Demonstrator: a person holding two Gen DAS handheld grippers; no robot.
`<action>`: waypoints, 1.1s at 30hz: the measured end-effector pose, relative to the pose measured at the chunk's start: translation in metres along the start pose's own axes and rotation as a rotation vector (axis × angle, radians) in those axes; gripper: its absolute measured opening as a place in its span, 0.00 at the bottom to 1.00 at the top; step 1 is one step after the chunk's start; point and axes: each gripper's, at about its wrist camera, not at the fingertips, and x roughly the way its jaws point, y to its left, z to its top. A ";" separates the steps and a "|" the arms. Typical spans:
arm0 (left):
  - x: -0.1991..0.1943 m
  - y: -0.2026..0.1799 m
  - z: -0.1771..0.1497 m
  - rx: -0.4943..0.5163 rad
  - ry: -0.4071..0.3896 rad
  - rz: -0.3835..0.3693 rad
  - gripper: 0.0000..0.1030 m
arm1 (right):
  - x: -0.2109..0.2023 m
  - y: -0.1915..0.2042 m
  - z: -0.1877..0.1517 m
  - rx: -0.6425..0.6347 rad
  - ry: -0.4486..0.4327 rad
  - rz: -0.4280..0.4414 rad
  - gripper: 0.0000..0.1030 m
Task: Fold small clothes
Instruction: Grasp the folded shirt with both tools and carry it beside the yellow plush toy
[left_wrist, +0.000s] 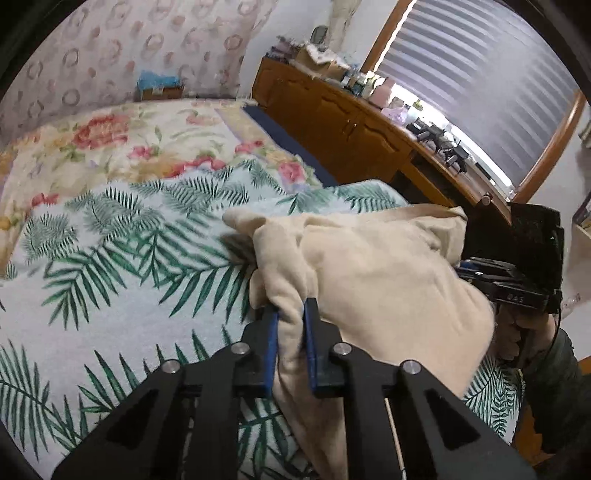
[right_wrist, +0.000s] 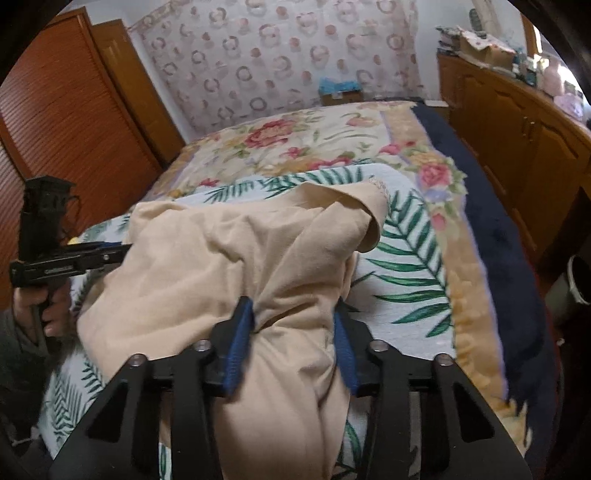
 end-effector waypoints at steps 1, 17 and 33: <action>-0.009 -0.005 0.001 0.011 -0.029 0.001 0.09 | 0.000 0.001 0.000 0.000 -0.002 0.018 0.22; -0.157 0.033 -0.034 -0.032 -0.314 0.128 0.08 | -0.020 0.103 0.043 -0.216 -0.189 0.115 0.12; -0.240 0.151 -0.151 -0.298 -0.420 0.432 0.08 | 0.118 0.310 0.105 -0.585 -0.067 0.270 0.12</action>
